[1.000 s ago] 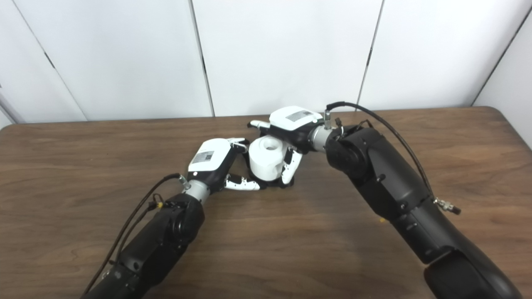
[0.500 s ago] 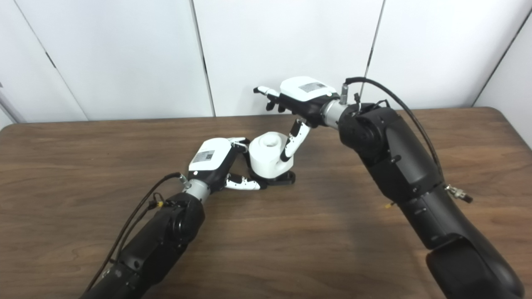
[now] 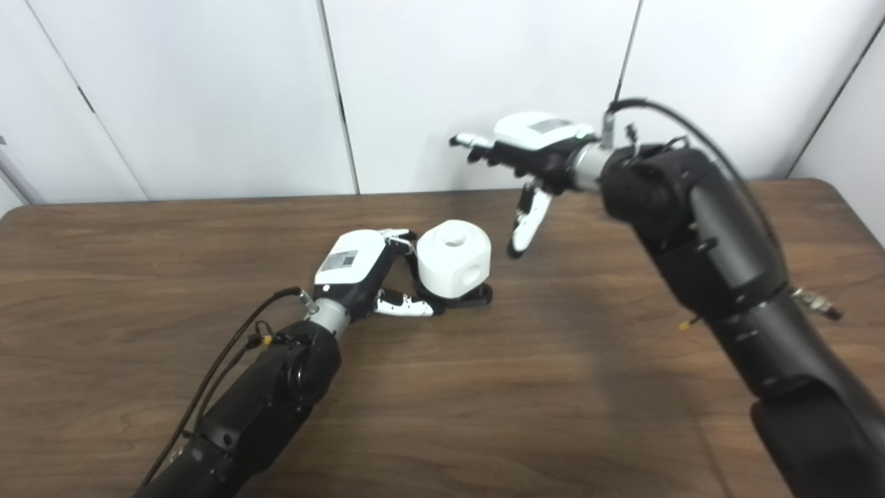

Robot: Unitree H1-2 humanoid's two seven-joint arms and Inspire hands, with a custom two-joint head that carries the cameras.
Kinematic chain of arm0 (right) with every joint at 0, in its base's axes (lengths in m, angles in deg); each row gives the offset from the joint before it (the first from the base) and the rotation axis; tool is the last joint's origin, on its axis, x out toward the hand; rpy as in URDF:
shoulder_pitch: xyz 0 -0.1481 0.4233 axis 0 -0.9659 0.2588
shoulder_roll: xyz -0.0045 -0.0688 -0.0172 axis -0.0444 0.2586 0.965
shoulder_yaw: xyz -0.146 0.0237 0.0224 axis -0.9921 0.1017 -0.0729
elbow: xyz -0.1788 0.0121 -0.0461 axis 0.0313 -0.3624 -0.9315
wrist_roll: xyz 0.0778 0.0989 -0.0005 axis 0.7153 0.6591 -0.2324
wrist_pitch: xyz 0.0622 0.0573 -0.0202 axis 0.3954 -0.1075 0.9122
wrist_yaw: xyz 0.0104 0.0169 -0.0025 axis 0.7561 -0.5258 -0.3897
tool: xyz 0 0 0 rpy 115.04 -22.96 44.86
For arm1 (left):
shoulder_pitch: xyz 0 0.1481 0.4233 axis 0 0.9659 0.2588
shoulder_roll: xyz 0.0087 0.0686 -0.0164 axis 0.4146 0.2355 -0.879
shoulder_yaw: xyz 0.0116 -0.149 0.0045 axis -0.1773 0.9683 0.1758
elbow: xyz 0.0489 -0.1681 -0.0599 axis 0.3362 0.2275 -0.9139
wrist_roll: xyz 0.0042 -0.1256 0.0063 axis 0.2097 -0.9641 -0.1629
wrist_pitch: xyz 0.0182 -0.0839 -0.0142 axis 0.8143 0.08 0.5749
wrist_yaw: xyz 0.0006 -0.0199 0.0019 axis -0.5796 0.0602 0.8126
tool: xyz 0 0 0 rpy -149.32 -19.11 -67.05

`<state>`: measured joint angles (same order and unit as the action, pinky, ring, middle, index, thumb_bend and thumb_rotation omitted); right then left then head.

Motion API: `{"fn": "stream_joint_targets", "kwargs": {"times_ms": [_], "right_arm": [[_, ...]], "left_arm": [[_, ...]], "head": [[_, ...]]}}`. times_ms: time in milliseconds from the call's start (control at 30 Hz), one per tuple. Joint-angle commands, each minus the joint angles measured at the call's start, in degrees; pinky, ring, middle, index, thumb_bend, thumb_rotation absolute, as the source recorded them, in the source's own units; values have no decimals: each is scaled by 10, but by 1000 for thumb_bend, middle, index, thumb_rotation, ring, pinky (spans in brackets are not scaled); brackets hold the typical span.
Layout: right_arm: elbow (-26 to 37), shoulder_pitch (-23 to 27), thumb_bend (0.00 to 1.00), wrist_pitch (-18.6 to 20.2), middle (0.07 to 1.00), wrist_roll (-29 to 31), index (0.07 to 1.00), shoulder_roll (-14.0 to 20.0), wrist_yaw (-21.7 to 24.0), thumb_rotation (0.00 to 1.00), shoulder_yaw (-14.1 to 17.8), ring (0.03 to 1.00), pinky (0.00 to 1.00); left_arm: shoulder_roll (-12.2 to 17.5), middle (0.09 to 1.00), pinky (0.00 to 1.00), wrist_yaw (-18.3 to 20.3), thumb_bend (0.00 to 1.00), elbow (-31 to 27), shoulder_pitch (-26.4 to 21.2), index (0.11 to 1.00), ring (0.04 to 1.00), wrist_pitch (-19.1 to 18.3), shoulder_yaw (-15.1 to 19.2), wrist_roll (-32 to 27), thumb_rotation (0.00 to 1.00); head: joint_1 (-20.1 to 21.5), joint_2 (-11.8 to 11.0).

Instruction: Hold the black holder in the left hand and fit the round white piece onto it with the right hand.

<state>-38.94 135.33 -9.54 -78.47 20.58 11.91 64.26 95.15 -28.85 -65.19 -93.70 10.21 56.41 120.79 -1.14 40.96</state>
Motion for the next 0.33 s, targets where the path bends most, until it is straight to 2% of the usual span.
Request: {"fn": "stream_joint_targets", "kwargs": {"times_ms": [0,200,300], "right_arm": [[22,38,956,18,910,5,976,21,8,138,16,847,656],[21,29,928,21,895,36,912,57,7,45,41,843,662],[24,19,883,16,873,44,862,62,-15,30,58,841,677]], "left_arm": [[17,855,736,75,522,72,58,480,878,-26,-15,-18,79],[19,852,726,70,522,81,57,480,876,-13,-12,-18,79],[19,851,733,71,523,83,57,480,879,-12,-11,-17,78]], "head": [[1,0],[8,-6],[12,-9]]}}
